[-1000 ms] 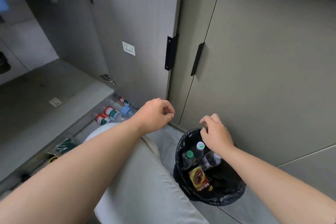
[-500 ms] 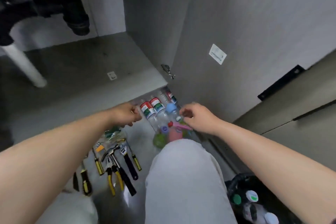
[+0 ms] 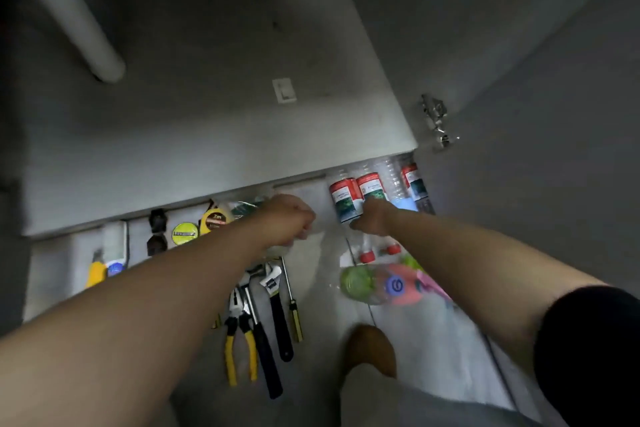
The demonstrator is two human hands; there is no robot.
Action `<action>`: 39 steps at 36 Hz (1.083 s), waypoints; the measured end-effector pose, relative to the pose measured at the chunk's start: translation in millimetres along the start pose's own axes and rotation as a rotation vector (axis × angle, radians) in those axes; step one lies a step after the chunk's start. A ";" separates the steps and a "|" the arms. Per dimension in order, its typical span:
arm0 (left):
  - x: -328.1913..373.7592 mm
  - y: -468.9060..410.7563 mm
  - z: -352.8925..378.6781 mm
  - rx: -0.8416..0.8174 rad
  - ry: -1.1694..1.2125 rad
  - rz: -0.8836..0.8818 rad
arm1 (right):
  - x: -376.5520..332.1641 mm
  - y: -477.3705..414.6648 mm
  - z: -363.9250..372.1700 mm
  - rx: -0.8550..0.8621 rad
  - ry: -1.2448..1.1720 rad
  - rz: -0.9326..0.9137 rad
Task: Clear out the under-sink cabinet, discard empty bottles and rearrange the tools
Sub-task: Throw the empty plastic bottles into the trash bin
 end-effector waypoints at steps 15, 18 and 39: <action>-13.9 -20.3 -2.0 -0.093 -0.060 -0.020 | -24.1 -13.7 33.4 -0.106 -0.594 0.389; -10.3 -14.2 -5.8 -0.121 -0.126 -0.026 | -31.3 -1.1 28.3 -0.260 -0.811 0.438; -28.5 -14.4 -6.0 -0.196 0.066 -0.197 | 42.3 -28.2 10.4 0.130 -0.077 0.371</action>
Point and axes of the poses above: each hand's wrist, its own y-axis away from the middle knuckle, its own z-axis out of the palm, x = y × z, the point moved 4 cm from there along -y, towards the middle knuckle, and after that the axes turned 13 degrees about x, right-handed, at the moved point
